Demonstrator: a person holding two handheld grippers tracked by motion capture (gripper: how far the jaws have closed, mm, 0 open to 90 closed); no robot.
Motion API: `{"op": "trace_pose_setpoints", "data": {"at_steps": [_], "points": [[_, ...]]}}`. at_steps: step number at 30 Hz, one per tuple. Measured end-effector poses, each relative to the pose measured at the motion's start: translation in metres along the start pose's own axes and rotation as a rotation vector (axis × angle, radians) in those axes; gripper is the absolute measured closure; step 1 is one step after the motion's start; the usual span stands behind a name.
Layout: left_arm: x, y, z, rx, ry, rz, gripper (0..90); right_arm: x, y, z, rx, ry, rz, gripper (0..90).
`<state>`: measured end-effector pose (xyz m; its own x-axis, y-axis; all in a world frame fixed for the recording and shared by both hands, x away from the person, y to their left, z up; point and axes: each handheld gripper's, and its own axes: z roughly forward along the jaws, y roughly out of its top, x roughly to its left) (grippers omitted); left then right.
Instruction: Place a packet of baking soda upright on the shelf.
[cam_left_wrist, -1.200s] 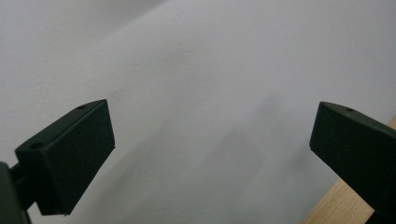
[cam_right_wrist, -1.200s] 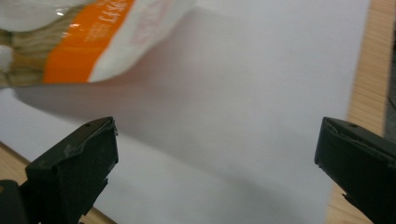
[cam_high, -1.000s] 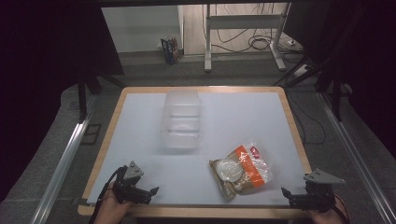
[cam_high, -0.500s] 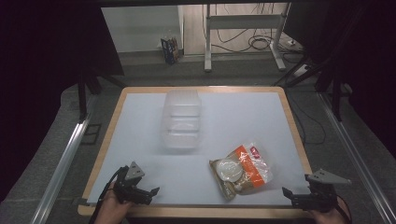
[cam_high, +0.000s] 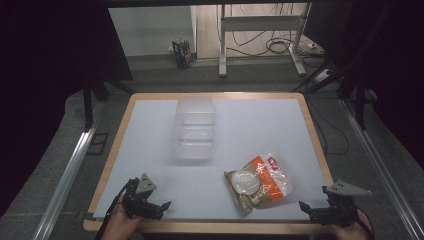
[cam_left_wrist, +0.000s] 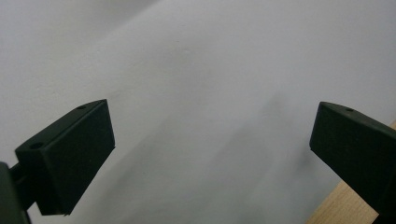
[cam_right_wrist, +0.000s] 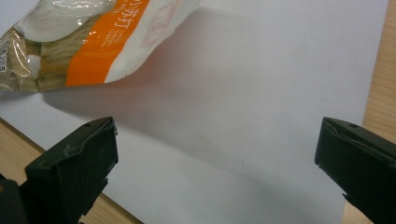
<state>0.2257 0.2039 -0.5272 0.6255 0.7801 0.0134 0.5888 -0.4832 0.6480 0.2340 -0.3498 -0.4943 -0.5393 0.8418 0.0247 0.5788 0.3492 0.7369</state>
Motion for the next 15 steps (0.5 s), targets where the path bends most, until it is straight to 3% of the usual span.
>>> {"op": "trace_pose_setpoints", "data": {"at_steps": [15], "points": [[-0.001,0.0,0.001,0.007,0.005,0.006,0.0,0.012,0.014,0.008,0.002,0.029,-0.046,1.2]]}}
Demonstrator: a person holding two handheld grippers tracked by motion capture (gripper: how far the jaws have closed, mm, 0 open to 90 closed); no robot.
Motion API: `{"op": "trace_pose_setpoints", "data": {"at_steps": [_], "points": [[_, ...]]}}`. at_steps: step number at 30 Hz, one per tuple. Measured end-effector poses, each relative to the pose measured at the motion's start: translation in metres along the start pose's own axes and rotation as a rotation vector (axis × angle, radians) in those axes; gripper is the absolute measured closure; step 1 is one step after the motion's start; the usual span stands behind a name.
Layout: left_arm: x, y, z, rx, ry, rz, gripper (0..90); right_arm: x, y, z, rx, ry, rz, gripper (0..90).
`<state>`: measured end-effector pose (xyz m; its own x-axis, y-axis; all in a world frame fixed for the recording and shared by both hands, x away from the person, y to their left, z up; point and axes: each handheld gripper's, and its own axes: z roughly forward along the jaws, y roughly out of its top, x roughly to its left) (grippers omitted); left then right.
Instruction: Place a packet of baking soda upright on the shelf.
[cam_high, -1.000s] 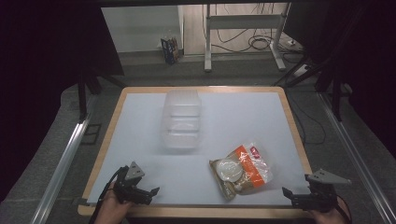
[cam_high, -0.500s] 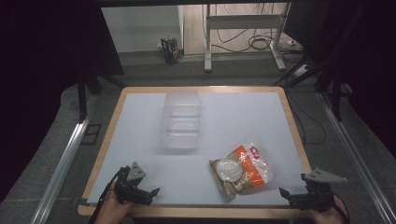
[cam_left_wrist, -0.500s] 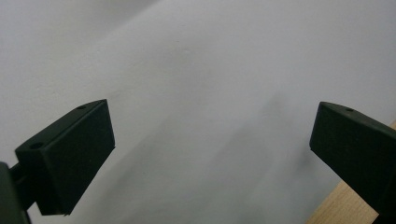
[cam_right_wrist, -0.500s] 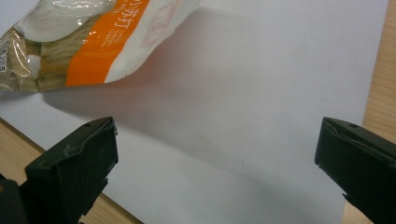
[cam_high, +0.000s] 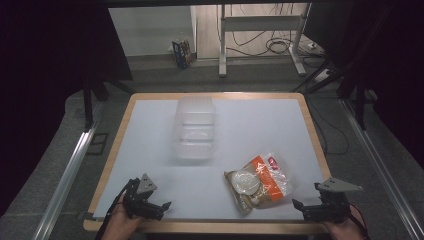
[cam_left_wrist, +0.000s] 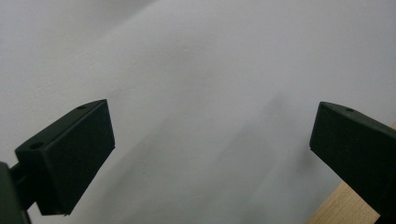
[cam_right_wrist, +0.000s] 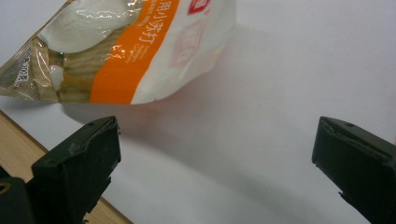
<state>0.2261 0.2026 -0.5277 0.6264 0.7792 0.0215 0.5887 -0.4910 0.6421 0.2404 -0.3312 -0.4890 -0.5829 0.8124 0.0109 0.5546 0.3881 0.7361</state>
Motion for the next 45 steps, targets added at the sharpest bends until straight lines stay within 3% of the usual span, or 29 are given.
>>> {"op": "trace_pose_setpoints", "data": {"at_steps": [12,18,32,45], "points": [[0.0,0.0,0.0,0.004,0.004,0.001,0.0,0.009,0.015,0.01,0.004,0.021,-0.023,1.8],[-0.001,0.0,0.001,0.006,0.008,0.002,0.1,0.013,0.022,0.019,0.024,0.059,-0.034,2.1],[-0.001,0.001,0.001,0.015,0.016,0.007,0.0,0.013,0.04,0.036,0.066,0.113,-0.045,15.4],[-0.002,0.001,0.002,0.017,0.021,0.005,0.1,0.01,0.054,0.057,0.099,0.206,-0.061,26.2]]}}
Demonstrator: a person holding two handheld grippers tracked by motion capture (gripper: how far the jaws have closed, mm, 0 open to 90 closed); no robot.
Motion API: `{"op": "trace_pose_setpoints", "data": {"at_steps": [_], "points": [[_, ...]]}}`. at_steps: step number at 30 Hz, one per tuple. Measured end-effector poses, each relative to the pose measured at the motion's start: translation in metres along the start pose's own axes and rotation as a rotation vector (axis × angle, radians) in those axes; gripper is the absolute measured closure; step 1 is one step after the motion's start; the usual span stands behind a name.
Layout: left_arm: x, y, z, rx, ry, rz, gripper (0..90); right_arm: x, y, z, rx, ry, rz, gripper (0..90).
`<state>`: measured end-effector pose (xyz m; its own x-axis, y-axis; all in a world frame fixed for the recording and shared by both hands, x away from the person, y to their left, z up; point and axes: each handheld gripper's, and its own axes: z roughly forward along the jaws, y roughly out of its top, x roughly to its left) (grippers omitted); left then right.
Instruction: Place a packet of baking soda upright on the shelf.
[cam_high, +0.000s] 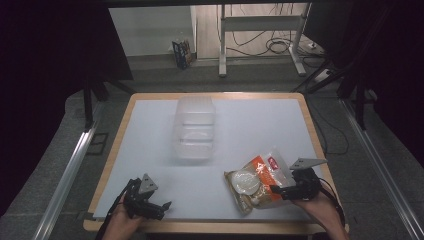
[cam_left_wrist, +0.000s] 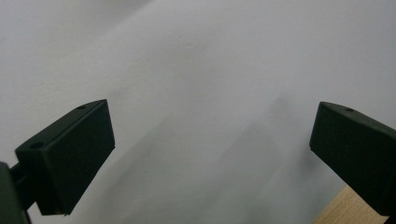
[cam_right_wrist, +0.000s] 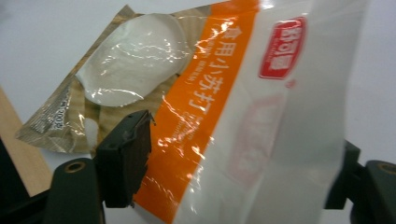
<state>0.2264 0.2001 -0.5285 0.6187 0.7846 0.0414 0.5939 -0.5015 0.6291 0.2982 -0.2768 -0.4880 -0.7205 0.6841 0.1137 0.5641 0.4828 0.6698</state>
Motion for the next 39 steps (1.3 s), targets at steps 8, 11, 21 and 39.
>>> {"op": "trace_pose_setpoints", "data": {"at_steps": [8,11,21,39], "points": [[0.0,0.0,0.0,0.003,0.004,0.002,0.1,0.004,0.014,0.015,0.034,0.053,-0.047,32.1],[0.0,0.0,0.0,0.003,0.006,0.002,0.1,0.006,0.019,0.019,0.045,0.055,-0.072,36.6],[0.0,0.0,0.0,0.007,0.008,0.005,0.1,0.01,0.037,0.021,0.045,0.028,-0.086,81.3],[0.0,0.0,-0.001,-0.003,0.01,0.001,0.0,0.034,0.085,0.0,-0.035,0.13,-0.108,88.6]]}}
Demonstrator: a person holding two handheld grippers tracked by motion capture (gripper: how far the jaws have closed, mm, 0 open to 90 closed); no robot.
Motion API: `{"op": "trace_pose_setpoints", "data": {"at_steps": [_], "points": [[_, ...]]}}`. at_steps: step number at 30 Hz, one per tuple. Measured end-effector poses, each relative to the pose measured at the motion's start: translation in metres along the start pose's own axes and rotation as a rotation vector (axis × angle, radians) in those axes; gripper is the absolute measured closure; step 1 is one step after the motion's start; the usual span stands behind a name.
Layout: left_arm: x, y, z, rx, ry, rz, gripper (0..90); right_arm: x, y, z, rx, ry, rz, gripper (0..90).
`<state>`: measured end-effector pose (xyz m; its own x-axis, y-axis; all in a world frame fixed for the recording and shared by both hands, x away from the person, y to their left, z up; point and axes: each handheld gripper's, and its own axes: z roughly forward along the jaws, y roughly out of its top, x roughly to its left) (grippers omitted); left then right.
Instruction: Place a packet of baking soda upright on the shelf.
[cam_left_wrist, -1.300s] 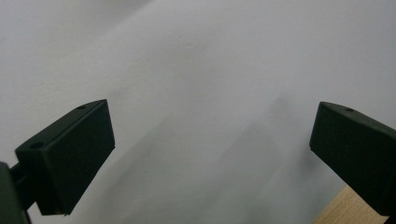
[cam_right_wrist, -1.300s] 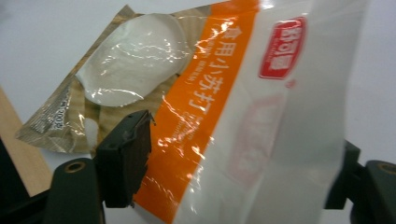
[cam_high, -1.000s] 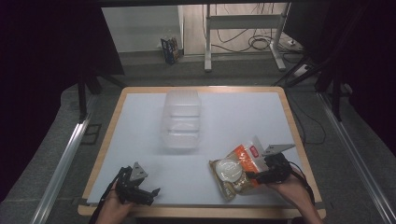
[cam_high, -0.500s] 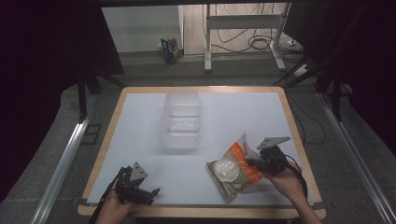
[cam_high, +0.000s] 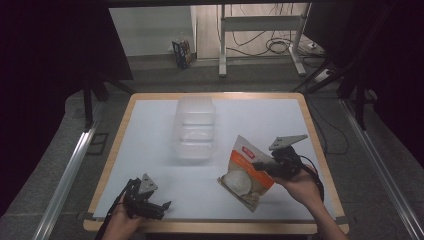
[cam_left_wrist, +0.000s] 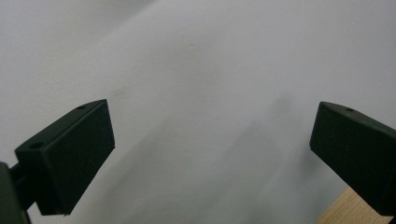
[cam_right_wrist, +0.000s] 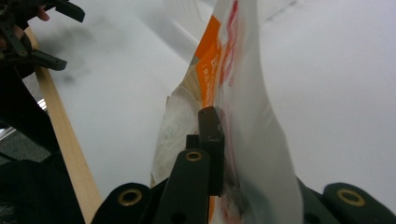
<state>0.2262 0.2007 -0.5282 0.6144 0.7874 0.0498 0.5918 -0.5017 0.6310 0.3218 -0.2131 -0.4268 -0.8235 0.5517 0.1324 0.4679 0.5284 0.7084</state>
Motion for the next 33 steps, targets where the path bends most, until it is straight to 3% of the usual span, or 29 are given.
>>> {"op": "trace_pose_setpoints", "data": {"at_steps": [11,16,33], "points": [[0.0,0.0,0.0,0.0,0.0,-0.001,0.0,0.008,0.021,-0.006,0.008,-0.005,-0.057,88.6],[0.0,0.0,0.0,-0.001,0.0,0.0,0.0,0.008,0.034,-0.008,0.015,-0.04,-0.087,88.6],[0.0,0.0,0.0,-0.002,-0.001,0.003,0.0,-0.009,0.062,-0.012,-0.047,-0.062,-0.077,88.6]]}}
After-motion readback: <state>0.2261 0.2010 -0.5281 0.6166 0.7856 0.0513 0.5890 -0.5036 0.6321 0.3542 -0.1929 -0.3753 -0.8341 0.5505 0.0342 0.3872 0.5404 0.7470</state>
